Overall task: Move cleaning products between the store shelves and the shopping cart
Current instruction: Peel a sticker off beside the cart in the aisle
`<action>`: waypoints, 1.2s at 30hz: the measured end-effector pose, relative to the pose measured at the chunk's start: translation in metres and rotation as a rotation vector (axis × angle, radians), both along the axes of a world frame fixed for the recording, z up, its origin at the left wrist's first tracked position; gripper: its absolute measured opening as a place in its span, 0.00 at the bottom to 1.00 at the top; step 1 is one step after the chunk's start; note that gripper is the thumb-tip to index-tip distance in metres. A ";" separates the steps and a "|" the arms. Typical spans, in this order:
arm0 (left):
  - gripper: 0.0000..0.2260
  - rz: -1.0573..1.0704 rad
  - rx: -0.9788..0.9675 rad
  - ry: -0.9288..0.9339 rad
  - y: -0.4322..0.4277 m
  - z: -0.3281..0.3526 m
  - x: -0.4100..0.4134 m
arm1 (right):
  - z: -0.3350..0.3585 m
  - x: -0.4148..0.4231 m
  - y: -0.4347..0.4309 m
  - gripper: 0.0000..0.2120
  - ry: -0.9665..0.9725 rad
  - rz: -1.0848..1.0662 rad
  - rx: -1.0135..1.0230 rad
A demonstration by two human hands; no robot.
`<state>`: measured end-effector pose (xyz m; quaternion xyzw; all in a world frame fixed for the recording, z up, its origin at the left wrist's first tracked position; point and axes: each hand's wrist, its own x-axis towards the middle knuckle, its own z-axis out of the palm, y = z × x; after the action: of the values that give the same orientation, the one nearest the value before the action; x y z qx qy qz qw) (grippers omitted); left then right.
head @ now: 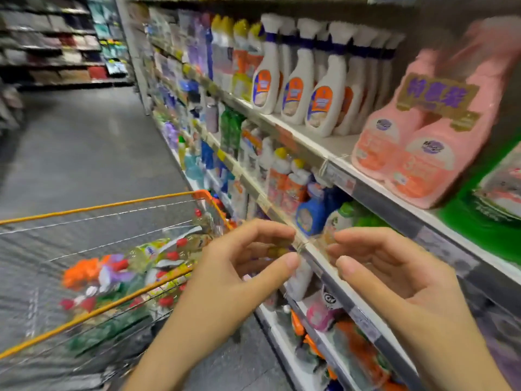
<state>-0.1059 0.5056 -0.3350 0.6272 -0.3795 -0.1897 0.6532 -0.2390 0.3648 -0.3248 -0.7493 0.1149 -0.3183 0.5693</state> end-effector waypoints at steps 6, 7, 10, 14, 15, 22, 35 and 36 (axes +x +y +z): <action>0.11 0.232 0.053 0.080 0.085 -0.036 0.069 | -0.033 0.111 0.058 0.25 0.066 0.228 0.041; 0.10 0.266 0.062 0.094 0.101 -0.041 0.084 | -0.039 0.132 0.068 0.26 0.078 0.264 0.057; 0.10 0.371 0.094 0.112 0.146 -0.056 0.130 | -0.056 0.191 0.104 0.22 0.091 0.348 0.069; 0.11 0.533 0.122 0.152 0.197 -0.080 0.189 | -0.078 0.257 0.139 0.11 0.118 0.428 0.160; 0.12 0.573 0.129 0.171 0.208 -0.087 0.201 | -0.084 0.270 0.144 0.14 0.135 0.446 0.157; 0.11 0.700 0.216 0.296 0.236 -0.132 0.255 | -0.125 0.335 0.153 0.13 0.286 0.465 0.200; 0.11 0.792 0.369 0.429 0.181 -0.213 0.339 | -0.236 0.462 0.098 0.11 0.661 0.511 0.160; 0.11 0.806 0.374 0.441 0.178 -0.221 0.343 | -0.245 0.470 0.097 0.10 0.687 0.537 0.149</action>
<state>0.2376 0.6832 -0.5565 0.7755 0.0810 -0.1150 0.6155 0.2311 0.4619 -0.5694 -0.7719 0.1213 0.1174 0.6129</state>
